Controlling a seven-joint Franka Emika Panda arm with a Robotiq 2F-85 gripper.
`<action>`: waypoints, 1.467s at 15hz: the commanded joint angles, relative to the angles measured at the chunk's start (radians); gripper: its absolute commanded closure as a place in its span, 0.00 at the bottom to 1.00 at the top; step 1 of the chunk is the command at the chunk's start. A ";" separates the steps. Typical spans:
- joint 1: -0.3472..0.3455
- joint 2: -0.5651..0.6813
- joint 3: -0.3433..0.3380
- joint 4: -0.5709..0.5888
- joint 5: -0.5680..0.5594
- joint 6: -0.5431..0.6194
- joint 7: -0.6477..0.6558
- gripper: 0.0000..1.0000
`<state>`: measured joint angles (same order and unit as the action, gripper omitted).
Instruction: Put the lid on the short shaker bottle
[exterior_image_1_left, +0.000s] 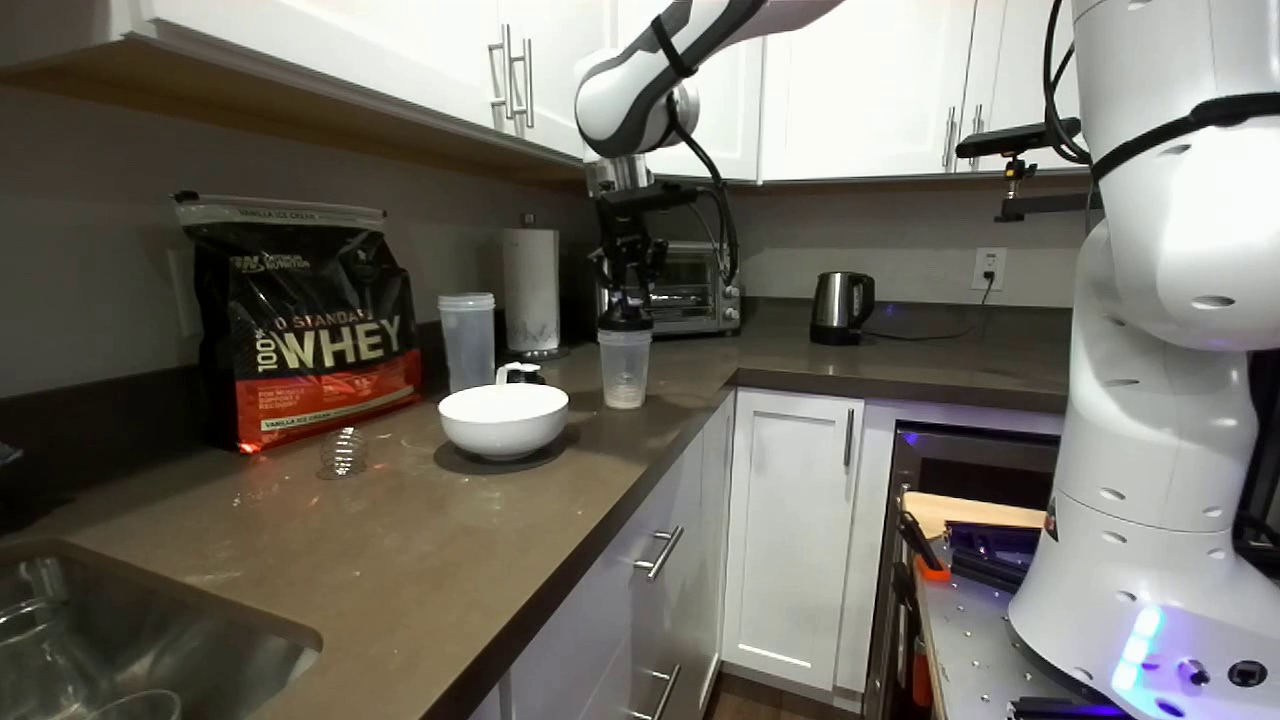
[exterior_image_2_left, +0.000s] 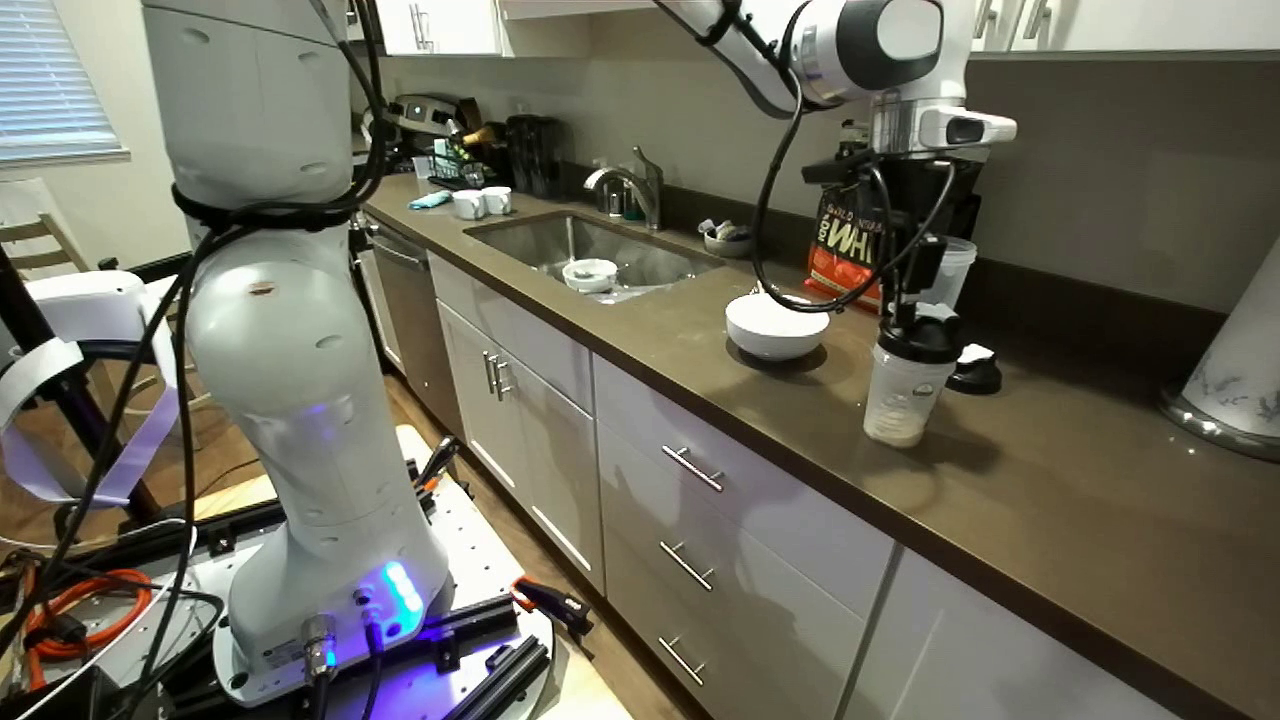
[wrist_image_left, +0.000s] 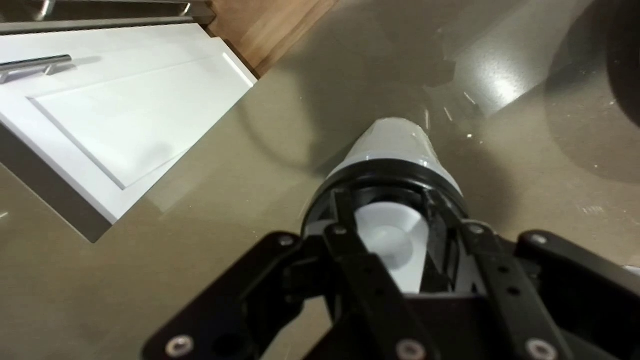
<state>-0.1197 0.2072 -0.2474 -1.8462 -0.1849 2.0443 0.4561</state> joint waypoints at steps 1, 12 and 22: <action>-0.013 -0.003 0.014 0.010 0.011 -0.026 -0.024 0.88; -0.012 0.005 0.015 0.006 0.006 -0.025 -0.021 0.88; -0.011 -0.008 0.016 0.010 0.004 -0.026 -0.025 0.07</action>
<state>-0.1193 0.2112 -0.2425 -1.8468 -0.1845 2.0435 0.4560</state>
